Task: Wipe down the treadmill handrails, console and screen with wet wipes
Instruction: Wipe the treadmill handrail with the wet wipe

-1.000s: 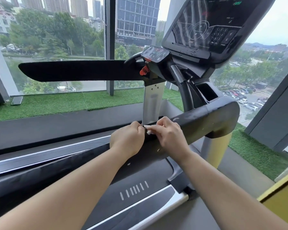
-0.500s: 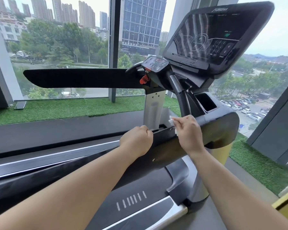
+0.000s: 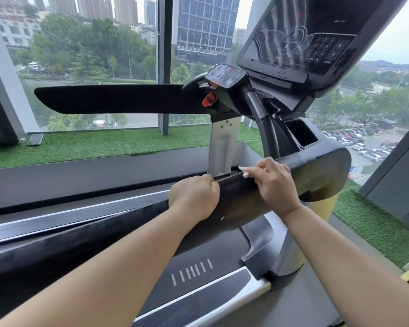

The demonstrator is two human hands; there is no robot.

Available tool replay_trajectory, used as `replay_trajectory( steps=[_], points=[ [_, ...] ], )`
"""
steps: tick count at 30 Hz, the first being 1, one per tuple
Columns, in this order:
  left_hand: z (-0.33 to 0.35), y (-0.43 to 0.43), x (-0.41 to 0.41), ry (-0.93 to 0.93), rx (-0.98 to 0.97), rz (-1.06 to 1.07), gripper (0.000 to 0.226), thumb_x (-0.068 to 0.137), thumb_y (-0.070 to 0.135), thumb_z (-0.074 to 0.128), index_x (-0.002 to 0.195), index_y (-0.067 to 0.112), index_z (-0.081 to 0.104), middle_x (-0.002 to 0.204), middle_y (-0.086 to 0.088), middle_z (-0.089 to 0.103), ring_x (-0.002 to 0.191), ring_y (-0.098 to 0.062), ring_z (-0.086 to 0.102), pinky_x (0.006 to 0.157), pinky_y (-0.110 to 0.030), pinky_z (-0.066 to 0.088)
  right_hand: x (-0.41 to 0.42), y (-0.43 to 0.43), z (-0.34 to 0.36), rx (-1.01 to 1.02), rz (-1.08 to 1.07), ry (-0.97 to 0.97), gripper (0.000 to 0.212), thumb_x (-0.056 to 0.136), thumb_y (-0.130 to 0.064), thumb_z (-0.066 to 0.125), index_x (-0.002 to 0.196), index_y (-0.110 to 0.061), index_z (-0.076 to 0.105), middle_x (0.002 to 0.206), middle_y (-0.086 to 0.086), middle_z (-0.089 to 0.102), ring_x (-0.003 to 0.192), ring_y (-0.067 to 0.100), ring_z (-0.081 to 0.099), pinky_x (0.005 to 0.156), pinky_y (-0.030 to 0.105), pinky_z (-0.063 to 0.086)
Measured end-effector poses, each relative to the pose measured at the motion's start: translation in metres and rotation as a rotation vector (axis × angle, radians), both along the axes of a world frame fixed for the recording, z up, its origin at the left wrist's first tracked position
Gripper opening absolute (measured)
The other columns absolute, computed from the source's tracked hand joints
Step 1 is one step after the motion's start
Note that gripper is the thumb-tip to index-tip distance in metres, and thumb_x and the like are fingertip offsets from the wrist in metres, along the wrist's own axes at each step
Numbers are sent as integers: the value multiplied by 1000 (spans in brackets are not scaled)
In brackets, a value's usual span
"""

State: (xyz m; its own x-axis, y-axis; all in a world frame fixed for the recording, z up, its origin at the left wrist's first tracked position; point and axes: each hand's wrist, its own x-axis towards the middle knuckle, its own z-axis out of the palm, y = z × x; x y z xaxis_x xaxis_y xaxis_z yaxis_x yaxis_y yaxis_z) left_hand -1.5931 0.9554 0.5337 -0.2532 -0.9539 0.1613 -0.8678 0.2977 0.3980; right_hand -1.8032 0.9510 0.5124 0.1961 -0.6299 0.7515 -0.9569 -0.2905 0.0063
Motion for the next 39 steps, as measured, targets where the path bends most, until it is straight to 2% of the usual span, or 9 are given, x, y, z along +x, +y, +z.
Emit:
replay_trajectory(
  steps=[4,7,15,22,26,28,31,34,39],
  points=[
    [0,1,-1,8,3,-4,38,98,30,24,110,20,58,105,-1,65,97,-25,57,70,-30,37,-14,0,15,74,-192,-138,17,86,-11,66,99,-15,76,77,4,53,61,26,56,69,46,50],
    [0,0,-2,6,3,3,37,98,30,23,107,19,57,103,-1,65,94,-24,56,68,-30,35,16,8,24,134,-107,-300,20,91,-17,62,108,-16,72,83,-3,51,69,19,53,73,45,50],
    [0,-1,-2,-19,-10,13,38,97,30,24,111,20,58,110,-2,64,101,-25,57,69,-31,35,52,13,0,116,63,-144,32,89,-36,47,98,-24,76,77,-2,55,68,18,58,69,34,38],
    [0,1,0,16,-4,2,37,97,28,25,110,20,59,109,-2,65,101,-25,57,71,-31,36,5,-5,7,88,-132,-83,15,82,-15,64,89,-18,76,74,4,55,61,25,59,69,33,33],
    [1,4,0,22,11,-3,36,98,28,24,107,19,58,107,-2,65,98,-25,56,69,-30,34,-12,-2,24,214,-292,-236,18,92,-16,60,105,-14,73,88,6,56,76,29,59,76,37,36],
    [2,4,0,20,27,2,36,98,28,24,104,18,58,105,-2,65,94,-24,55,68,-30,34,2,4,27,184,-228,-305,21,94,-20,58,110,-16,71,88,-2,51,74,19,54,78,43,44],
    [6,2,-2,28,70,28,34,98,28,23,99,19,56,105,-2,64,87,-24,50,69,-30,34,40,14,18,187,-40,-239,23,92,-29,57,107,-21,73,82,-6,51,68,15,52,71,36,40],
    [9,-2,-7,47,100,29,37,98,28,23,112,18,56,115,-3,60,102,-25,54,74,-32,37,54,15,6,170,18,-127,37,90,-40,43,102,-24,75,78,-1,55,64,18,58,68,32,35],
    [16,-7,-35,83,49,-43,36,98,30,27,120,18,53,122,-3,56,111,-25,52,86,-36,43,23,2,0,80,8,-95,32,89,-32,44,96,-26,76,76,-1,55,62,17,57,69,31,35]
  ],
)
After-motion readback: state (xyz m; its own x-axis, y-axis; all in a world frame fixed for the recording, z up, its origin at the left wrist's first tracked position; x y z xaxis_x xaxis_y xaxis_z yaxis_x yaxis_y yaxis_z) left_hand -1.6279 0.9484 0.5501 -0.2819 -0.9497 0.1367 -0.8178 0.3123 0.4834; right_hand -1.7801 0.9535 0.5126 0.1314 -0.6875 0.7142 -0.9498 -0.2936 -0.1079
